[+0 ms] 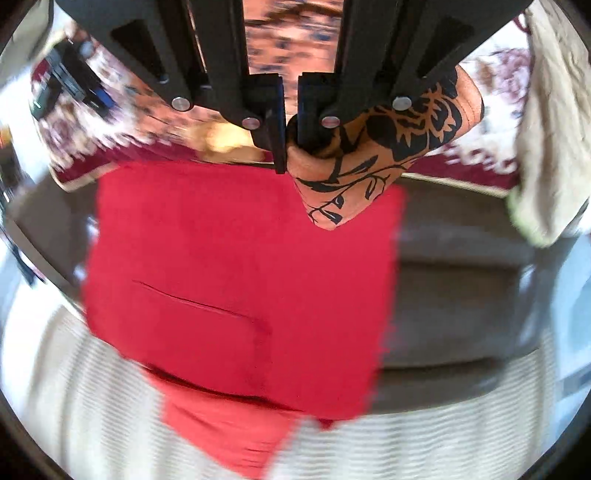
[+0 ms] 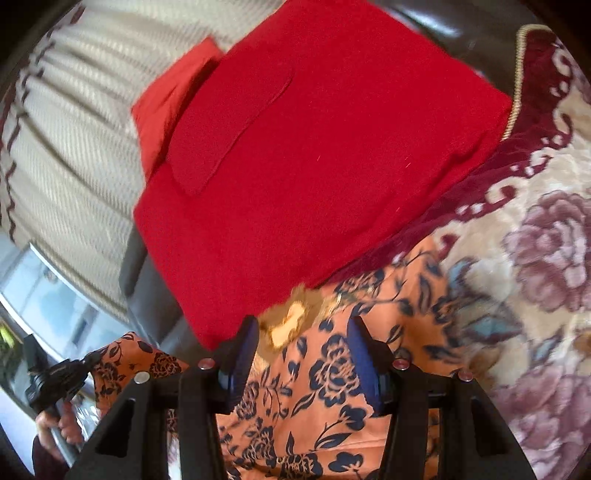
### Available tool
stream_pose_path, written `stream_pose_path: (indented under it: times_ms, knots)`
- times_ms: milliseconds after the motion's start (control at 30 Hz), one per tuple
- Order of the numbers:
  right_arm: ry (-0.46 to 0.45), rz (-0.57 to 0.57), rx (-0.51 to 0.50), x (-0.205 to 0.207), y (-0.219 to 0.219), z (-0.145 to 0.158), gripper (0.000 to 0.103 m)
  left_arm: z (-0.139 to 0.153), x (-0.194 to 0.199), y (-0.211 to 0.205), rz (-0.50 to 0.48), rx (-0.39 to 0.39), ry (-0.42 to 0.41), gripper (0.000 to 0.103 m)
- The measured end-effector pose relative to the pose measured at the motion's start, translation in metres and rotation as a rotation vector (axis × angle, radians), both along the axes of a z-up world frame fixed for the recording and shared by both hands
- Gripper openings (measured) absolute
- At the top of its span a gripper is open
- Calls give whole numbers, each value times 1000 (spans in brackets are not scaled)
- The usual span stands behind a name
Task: Fold small clothes
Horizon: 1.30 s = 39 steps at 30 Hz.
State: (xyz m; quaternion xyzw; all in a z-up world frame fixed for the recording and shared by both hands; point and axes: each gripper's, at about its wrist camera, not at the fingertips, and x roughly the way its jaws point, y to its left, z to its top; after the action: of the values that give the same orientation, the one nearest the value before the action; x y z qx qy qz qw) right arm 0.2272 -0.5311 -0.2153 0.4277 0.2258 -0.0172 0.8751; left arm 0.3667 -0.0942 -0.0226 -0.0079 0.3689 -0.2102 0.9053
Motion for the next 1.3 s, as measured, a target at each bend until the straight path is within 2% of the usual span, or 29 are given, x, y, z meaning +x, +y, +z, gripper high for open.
stream_pose_path:
  times_ms: [67, 167, 200, 233, 300, 400, 533, 600, 667, 700, 733, 767, 800, 833, 867, 900, 967, 1100, 1200, 1300]
  knots:
    - [-17, -30, 24, -7, -14, 3, 54, 5, -18, -43, -98, 14, 11, 5]
    - [-31, -55, 42, -15, -26, 6, 54, 5, -39, -93, -213, 42, 81, 9]
    - [-32, -57, 47, -16, -29, 6, 54, 2, -47, -110, -268, 66, 112, 19]
    - [-31, -55, 58, -16, -32, 6, 55, 1, -54, -120, -300, 79, 122, 34]
    - [-30, -55, 90, -18, -38, 5, 64, 2, -68, -127, -323, 78, 106, 46]
    - [-34, -49, 127, -21, -43, 3, 77, -3, -70, -115, -320, 66, 94, 47]
    - [-7, -14, 141, -15, -40, -2, 78, -9, -61, -102, -297, 1, 136, 49]
    - [0, -9, 145, -13, -36, -5, 78, -7, -54, -109, -304, -13, 137, 49]
    - [0, -6, 143, -10, -33, -5, 78, -5, -56, -121, -326, 6, 117, 62]
    - [4, -7, 137, -9, -31, -5, 78, -9, -57, -136, -359, 61, 105, 83]
    - [6, -5, 133, -8, -30, -5, 78, -17, -57, -150, -388, 139, 118, 97]
    - [7, -2, 128, -8, -28, -5, 78, -25, -57, -161, -404, 210, 140, 97]
    - [10, -4, 122, -7, -29, -5, 78, -45, -55, -176, -412, 323, 185, 97]
    - [12, -7, 119, -7, -29, -5, 78, -61, -54, -185, -408, 396, 221, 97]
    - [13, -10, 120, -7, -30, -5, 78, -82, -54, -190, -398, 458, 261, 97]
    - [14, -14, 126, -7, -31, -6, 78, -93, -54, -190, -394, 474, 285, 97]
    - [15, -17, 132, -6, -33, -7, 78, -104, -55, -179, -394, 435, 332, 97]
    - [14, -5, 117, -3, -30, -4, 78, -86, -48, -139, -338, 288, 299, 97]
    - [14, 25, 100, 2, -22, -3, 78, -75, -42, -107, -260, 235, 274, 97]
    - [6, 108, 87, 9, -7, 0, 78, -81, -34, -60, -151, 219, 282, 97]
